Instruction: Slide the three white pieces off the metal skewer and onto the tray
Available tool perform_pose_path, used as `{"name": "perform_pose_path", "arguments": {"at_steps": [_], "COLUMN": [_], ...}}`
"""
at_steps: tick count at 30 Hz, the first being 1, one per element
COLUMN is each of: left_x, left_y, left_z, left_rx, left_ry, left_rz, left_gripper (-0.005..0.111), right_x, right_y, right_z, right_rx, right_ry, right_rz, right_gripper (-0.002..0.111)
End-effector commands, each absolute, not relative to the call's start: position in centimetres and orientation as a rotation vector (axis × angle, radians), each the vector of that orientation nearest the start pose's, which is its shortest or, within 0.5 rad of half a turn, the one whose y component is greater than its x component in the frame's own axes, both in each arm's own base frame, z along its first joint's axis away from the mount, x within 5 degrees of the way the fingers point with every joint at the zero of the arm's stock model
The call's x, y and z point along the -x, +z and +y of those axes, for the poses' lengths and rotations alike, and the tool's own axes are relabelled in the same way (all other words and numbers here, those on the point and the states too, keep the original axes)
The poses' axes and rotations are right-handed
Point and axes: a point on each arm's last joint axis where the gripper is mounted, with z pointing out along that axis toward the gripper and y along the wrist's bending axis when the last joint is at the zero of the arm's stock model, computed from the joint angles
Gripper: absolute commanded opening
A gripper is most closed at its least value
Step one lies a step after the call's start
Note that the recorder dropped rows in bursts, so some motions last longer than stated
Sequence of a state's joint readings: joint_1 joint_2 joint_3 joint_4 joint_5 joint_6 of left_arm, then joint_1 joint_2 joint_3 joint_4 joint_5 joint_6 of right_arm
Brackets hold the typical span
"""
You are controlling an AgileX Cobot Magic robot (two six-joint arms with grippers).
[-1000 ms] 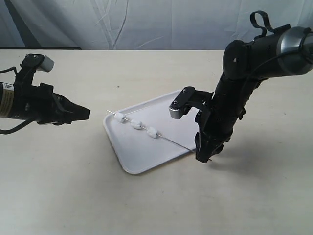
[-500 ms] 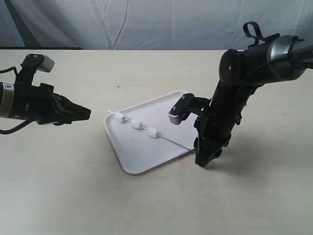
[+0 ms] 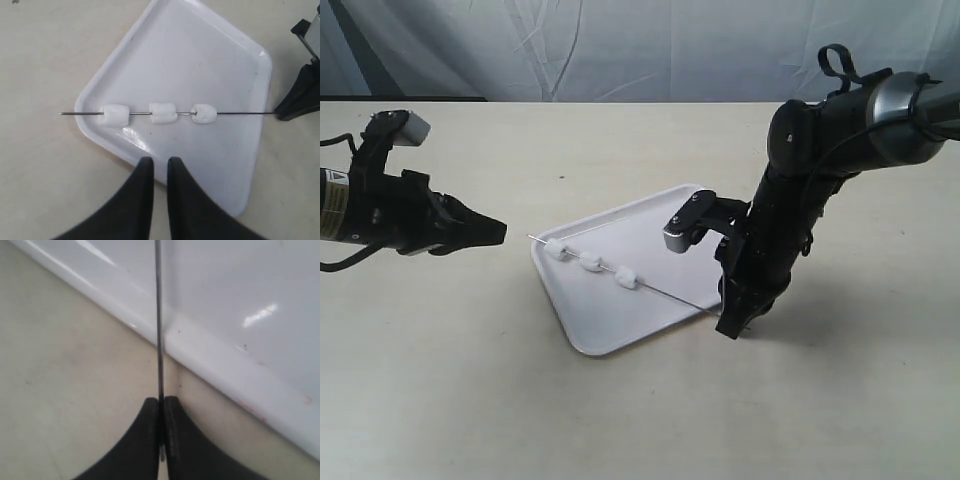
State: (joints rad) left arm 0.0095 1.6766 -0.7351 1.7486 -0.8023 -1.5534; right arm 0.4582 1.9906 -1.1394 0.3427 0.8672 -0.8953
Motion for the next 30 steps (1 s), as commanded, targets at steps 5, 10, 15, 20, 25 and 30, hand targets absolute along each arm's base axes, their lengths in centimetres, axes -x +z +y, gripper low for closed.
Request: {"name": "perform_pose_path", "arguments": {"at_steps": [5, 10, 15, 20, 25, 30], "left_x": [-28.4, -28.2, -29.5, -30.0, -30.3, -30.6], "left_y": [17.0, 17.1, 17.8, 16.3, 15.9, 16.4], "left_z": [-6.2, -6.4, -7.0, -7.6, -7.8, -7.9], "left_rx": [-0.309, -0.214, 0.164, 0.247, 0.248, 0.256], "left_ry": [-0.998, -1.075, -1.344, -1.551, -1.626, -1.644], "left_rz": [2.414, 2.443, 2.308, 2.249, 2.178, 2.113], "left_gripper": [0.019, 0.044, 0.049, 0.049, 0.049, 0.049], "right_x": [-29.5, -28.7, -26.4, -25.1, -24.7, -24.7], "right_y": [14.5, 18.2, 19.8, 21.2, 21.0, 21.0], "right_z": [17.4, 17.1, 16.2, 15.6, 15.6, 15.7], "right_rx": [1.565, 1.481, 1.474, 1.415, 1.404, 1.388], "right_ry": [0.497, 0.601, 0.619, 0.604, 0.638, 0.657], "right_rz": [2.620, 2.584, 2.569, 2.516, 2.532, 2.533], "right_gripper": [-0.001, -0.001, -0.001, -0.001, -0.001, -0.001]}}
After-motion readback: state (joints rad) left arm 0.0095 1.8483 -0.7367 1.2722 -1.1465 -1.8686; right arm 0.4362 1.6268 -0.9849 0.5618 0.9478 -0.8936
